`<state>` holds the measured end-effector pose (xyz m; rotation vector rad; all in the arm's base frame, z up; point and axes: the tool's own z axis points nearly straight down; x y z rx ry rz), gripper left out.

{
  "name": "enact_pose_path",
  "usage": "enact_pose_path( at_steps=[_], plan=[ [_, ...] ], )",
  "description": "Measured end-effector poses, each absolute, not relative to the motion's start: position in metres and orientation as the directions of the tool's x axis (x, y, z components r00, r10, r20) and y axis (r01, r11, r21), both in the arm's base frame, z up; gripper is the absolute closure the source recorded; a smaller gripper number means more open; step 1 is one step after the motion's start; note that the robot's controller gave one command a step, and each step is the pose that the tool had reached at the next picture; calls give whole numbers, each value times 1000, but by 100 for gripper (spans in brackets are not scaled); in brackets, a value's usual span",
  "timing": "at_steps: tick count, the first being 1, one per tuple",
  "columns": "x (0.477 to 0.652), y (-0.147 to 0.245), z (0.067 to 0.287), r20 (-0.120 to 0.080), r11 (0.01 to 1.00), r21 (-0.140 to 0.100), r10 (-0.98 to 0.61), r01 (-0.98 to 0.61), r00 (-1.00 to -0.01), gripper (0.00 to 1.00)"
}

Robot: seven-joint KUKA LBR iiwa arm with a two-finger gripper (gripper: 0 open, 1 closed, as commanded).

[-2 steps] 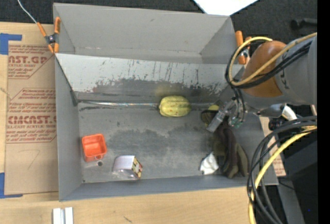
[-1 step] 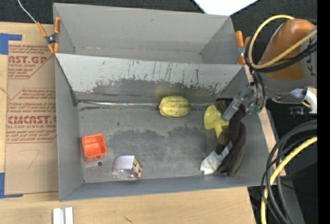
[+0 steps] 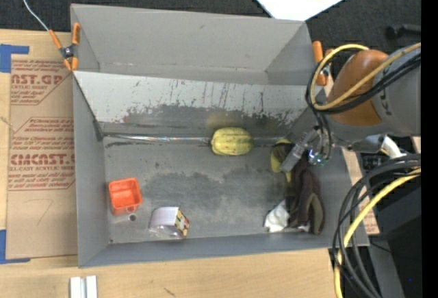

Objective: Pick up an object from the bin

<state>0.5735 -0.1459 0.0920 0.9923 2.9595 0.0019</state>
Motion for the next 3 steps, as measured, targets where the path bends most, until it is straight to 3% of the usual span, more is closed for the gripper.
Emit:
enact_pose_path(
  at_steps=[1,2,3],
  plan=[
    [576,-129,71,-11,687,7,727,727,-687,100],
    [576,-129,71,-11,687,7,727,727,-687,100],
    [577,-127,160,-8,679,6,734,734,-679,100]
  ],
)
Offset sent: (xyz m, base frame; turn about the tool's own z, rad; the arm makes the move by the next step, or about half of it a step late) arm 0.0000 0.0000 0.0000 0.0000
